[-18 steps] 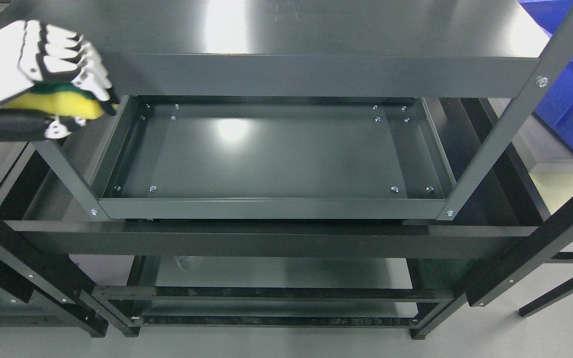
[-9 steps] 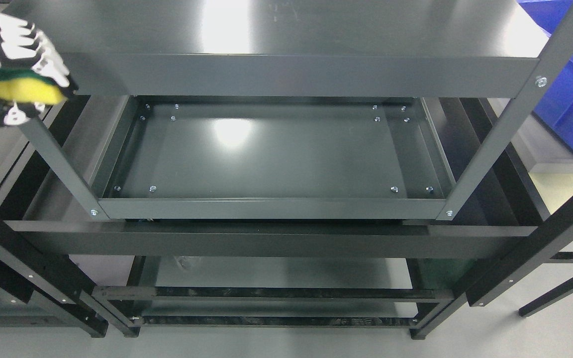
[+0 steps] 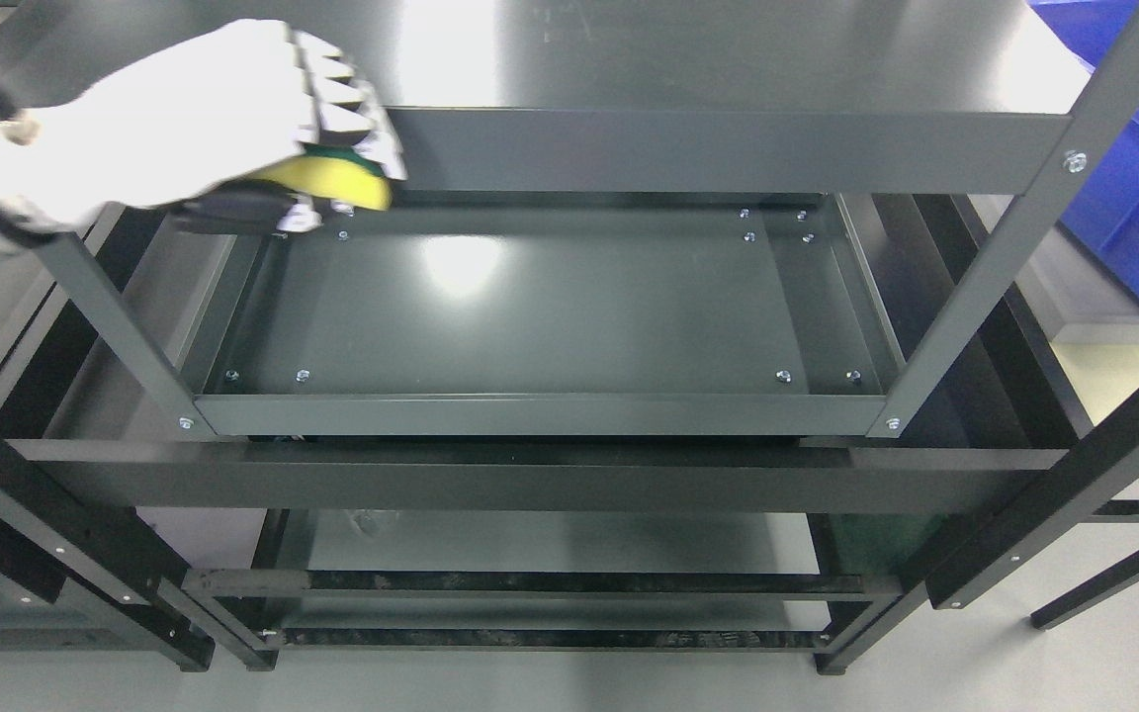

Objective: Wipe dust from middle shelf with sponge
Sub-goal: 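Wipe the sponge back along the shelf toward the near edge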

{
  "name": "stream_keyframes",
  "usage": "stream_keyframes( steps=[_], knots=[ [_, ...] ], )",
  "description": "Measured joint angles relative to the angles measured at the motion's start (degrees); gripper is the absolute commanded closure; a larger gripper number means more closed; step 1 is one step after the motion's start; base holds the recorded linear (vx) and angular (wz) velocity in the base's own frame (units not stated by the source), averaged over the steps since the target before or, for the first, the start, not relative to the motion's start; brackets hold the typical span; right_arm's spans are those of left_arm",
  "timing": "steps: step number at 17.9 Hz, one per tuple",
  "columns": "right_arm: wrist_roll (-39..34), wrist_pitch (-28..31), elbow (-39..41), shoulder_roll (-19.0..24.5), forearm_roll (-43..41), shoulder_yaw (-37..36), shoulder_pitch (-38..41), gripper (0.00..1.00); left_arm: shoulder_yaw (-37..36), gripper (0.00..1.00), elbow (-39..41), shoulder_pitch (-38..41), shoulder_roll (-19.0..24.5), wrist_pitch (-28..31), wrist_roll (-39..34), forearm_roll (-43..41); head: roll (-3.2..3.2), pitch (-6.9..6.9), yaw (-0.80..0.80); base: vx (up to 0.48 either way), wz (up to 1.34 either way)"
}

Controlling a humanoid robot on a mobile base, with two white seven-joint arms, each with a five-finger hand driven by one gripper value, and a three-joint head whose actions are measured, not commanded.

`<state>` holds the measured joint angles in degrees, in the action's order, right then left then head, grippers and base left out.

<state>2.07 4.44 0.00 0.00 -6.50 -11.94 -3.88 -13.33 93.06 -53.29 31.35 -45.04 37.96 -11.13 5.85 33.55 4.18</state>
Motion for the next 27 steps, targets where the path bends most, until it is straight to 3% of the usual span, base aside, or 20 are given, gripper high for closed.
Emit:
stream_keyframes(
  steps=[3,6,11,17,23,27],
  knots=[
    [-0.01,0.00,0.00,0.00,0.00,0.00,0.01,0.00,-4.14,1.00,-1.01,-1.95,-8.46,0.00,-0.25,-6.34,0.00,0.00,0.00,0.000,0.00],
    [-0.01,0.00,0.00,0.00,0.00,0.00,0.01,0.00,-8.67,1.00,-1.87,-3.42,-13.98,-0.01,-2.83,-10.04,0.00,0.00,0.00,0.000,0.00],
    [-0.01,0.00,0.00,0.00,0.00,0.00,0.00,0.00,-16.55,1.00,-2.85,-5.13,-20.30,0.38,-17.01,-15.93,0.00,0.00,0.00,0.000,0.00],
    [-0.01,0.00,0.00,0.00,0.00,0.00,0.01,0.00,-27.21,1.00,-4.36,-5.35,-25.22,8.66,-28.92,-20.59,0.00,0.00,0.00,0.000,0.00],
    [-0.01,0.01,0.00,0.00,0.00,0.00,0.01,0.00,-32.85,0.99,-6.80,6.72,-27.94,17.67,-41.99,-15.50,0.00,0.00,0.00,0.000,0.00],
    [-0.01,0.01,0.00,0.00,0.00,0.00,0.00,0.00,-29.37,1.00,-6.65,19.57,-29.14,24.56,-46.24,-8.08,0.00,0.00,0.00,0.000,0.00]
  ],
)
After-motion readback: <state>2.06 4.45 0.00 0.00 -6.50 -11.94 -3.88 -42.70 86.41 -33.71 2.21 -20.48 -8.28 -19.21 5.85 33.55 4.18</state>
